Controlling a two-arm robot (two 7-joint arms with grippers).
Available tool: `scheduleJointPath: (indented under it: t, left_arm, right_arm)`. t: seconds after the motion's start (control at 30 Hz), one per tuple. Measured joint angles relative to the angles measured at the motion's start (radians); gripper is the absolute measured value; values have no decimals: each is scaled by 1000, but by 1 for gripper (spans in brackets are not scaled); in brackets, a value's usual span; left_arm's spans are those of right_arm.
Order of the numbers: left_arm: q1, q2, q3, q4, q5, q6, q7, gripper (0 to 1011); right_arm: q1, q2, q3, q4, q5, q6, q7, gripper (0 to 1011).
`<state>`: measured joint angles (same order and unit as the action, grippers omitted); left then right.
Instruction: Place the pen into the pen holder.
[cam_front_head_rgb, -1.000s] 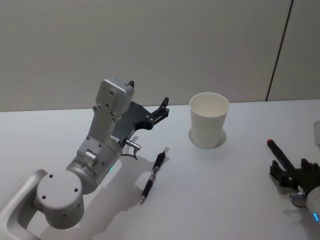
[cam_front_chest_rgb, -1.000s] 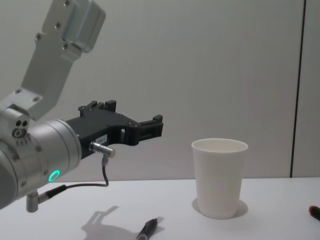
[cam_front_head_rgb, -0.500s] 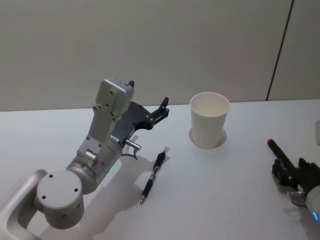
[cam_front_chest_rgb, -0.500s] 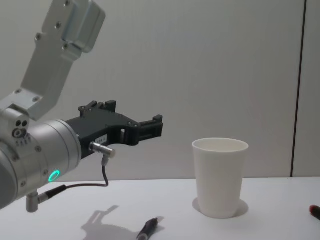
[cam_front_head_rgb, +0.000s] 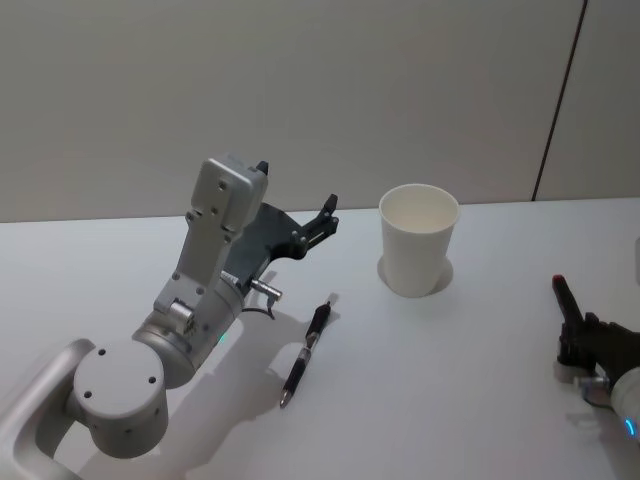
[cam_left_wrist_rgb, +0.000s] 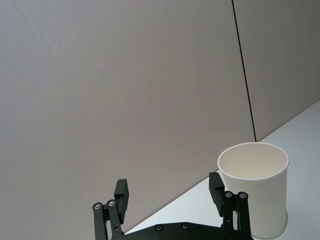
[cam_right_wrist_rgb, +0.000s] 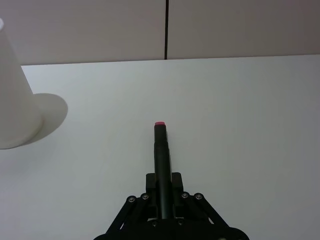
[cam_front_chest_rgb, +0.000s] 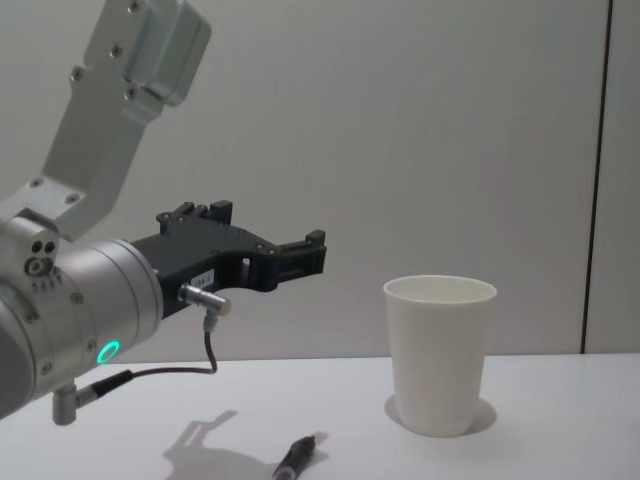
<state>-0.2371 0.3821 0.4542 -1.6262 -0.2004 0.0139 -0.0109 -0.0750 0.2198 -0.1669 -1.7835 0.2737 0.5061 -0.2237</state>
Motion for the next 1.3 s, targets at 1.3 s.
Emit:
scheduleJointPath:
  t: [1.3]
  left_arm:
    - [0,0,0,0,0,0,0,1001]
  right_arm:
    - [45,3,-5,4,-71,-194,166,171]
